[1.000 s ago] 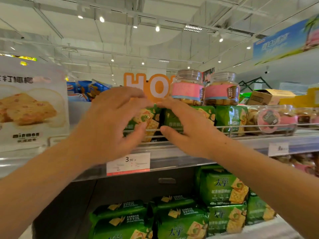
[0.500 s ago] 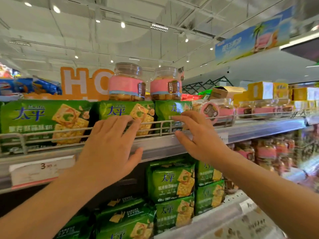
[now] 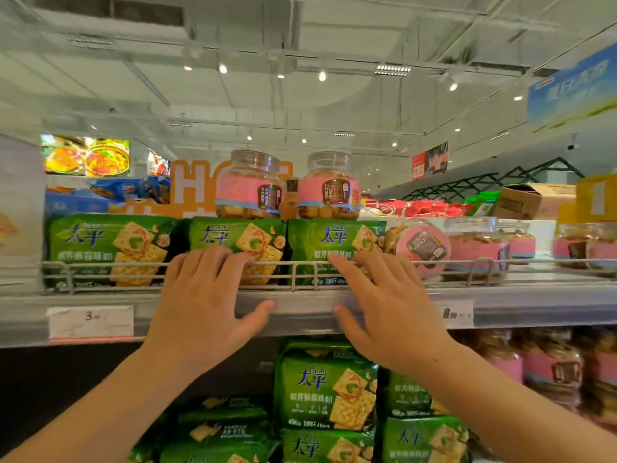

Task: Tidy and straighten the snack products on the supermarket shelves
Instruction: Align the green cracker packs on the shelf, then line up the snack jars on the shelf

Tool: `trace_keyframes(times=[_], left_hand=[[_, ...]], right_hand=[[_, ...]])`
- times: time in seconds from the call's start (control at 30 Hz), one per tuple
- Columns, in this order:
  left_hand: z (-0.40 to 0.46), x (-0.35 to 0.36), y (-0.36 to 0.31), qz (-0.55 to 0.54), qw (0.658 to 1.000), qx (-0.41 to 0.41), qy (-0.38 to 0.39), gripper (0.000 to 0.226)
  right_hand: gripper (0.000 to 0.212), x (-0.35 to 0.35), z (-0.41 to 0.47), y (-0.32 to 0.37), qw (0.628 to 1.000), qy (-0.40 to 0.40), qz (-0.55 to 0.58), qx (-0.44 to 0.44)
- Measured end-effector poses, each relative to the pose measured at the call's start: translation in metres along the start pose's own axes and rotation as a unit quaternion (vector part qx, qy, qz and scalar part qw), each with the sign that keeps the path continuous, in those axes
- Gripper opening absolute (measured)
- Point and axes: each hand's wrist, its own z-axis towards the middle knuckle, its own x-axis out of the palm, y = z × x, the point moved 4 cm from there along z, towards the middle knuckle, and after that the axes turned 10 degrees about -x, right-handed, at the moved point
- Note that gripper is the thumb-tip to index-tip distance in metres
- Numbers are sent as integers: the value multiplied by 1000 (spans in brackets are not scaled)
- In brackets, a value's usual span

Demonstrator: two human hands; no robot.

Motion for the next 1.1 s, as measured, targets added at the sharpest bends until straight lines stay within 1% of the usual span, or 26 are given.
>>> trace_keyframes(times=[0.17, 0.23, 0.3, 0.37, 0.43, 0.5, 0.57, 0.6, 0.67, 0.7, 0.77, 0.87, 0.97, 1.03, 1.1], left_hand=[[1, -6, -4, -4, 999, -14, 36, 64], [6, -11, -3, -38, 998, -11, 45, 59], [23, -20, -1, -83, 996, -7, 38, 53], [55, -30, 3, -115, 993, -6, 16, 50], [96, -33, 10, -161, 985, -54, 19, 51], [132, -25, 19, -199, 969, -134, 59, 60], [152, -10, 25, -230, 946, -197, 116, 63], [157, -3, 26, -258, 931, -215, 145, 61], [160, 8, 24, -333, 899, -222, 177, 45], [161, 11, 23, -362, 889, -218, 173, 34], [164, 14, 23, -390, 881, -210, 163, 29], [167, 17, 24, -400, 880, -212, 143, 32], [171, 17, 26, -417, 868, -240, 121, 38], [173, 19, 27, -419, 866, -246, 115, 42], [173, 20, 27, -418, 869, -243, 108, 40]], right_hand=[[62, 1, 0, 0, 1000, -8, 4, -2], [61, 0, 1, 0, 1000, -1, 10, -12], [58, -8, 8, -7, 999, -3, 49, -13], [54, -24, 27, -20, 992, -49, 117, 20], [49, -41, 56, -37, 981, -106, 152, 63], [49, -48, 89, -55, 965, -120, 204, 114], [57, -48, 116, -69, 945, -120, 251, 169], [61, -46, 127, -74, 938, -110, 268, 191], [66, -36, 142, -80, 915, -75, 325, 227], [67, -31, 146, -82, 898, -61, 365, 236], [64, -24, 153, -83, 872, -52, 423, 241], [51, -18, 158, -89, 865, -52, 442, 233], [47, -14, 158, -93, 856, -53, 460, 230], [42, -12, 157, -94, 850, -68, 471, 226], [38, -12, 157, -93, 847, -90, 475, 221]])
